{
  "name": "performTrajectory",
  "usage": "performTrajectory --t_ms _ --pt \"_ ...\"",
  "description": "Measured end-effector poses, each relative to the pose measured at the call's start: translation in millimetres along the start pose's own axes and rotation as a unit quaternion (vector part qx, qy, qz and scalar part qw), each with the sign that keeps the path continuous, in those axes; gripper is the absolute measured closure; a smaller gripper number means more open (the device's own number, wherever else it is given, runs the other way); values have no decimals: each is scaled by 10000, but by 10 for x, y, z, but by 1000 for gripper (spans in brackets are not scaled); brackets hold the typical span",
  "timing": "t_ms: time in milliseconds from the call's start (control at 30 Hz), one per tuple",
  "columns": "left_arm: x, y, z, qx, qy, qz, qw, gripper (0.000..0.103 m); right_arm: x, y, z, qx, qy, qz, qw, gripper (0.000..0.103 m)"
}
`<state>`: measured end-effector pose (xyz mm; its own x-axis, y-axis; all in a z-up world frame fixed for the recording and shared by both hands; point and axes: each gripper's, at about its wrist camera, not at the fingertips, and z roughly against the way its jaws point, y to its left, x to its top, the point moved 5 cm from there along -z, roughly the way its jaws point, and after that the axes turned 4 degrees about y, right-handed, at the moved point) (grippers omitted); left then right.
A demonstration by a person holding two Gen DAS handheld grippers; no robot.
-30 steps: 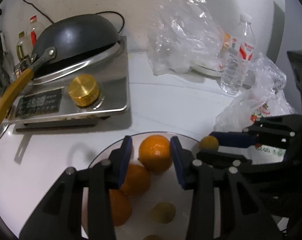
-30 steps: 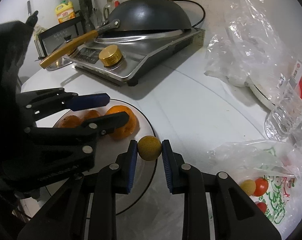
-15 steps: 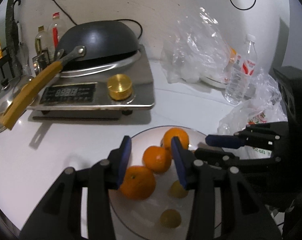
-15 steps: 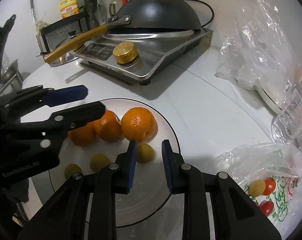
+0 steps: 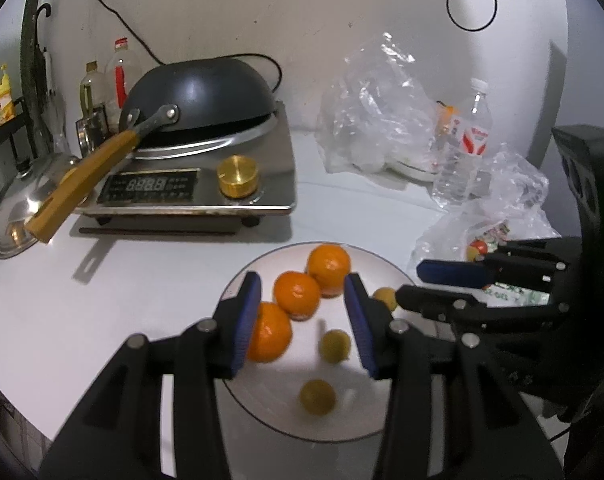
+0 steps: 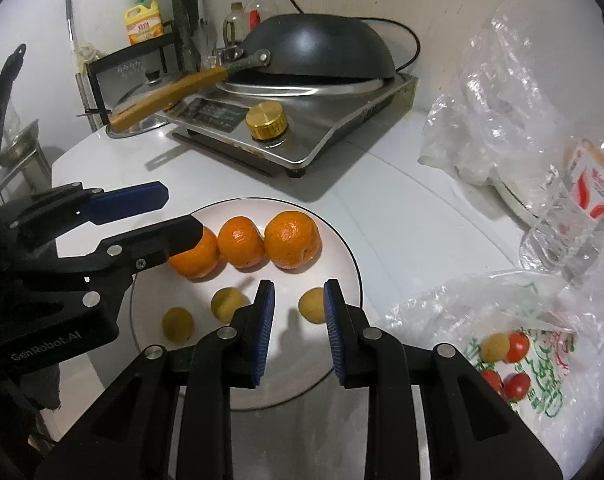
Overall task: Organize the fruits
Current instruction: 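Lower both fruits onto the white plate and open both tools, then move both open tools back over the cherry tomatoes on the bag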
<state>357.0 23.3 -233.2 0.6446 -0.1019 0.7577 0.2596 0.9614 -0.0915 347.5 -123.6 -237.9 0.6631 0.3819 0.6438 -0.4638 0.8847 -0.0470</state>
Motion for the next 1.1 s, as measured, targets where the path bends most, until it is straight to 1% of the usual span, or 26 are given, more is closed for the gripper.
performTrajectory --t_ms 300,700,1100 --pt "-110 -250 241 -67 -110 -39 9999 58 -202 21 348 -76 -120 19 9999 76" --pt "-229 -642 489 -138 -227 -283 9992 58 -447 -40 744 -232 -324 -34 9992 76" --pt "-291 -1099 593 -217 -223 -617 9976 58 -676 -257 1048 -351 -491 -187 9980 75"
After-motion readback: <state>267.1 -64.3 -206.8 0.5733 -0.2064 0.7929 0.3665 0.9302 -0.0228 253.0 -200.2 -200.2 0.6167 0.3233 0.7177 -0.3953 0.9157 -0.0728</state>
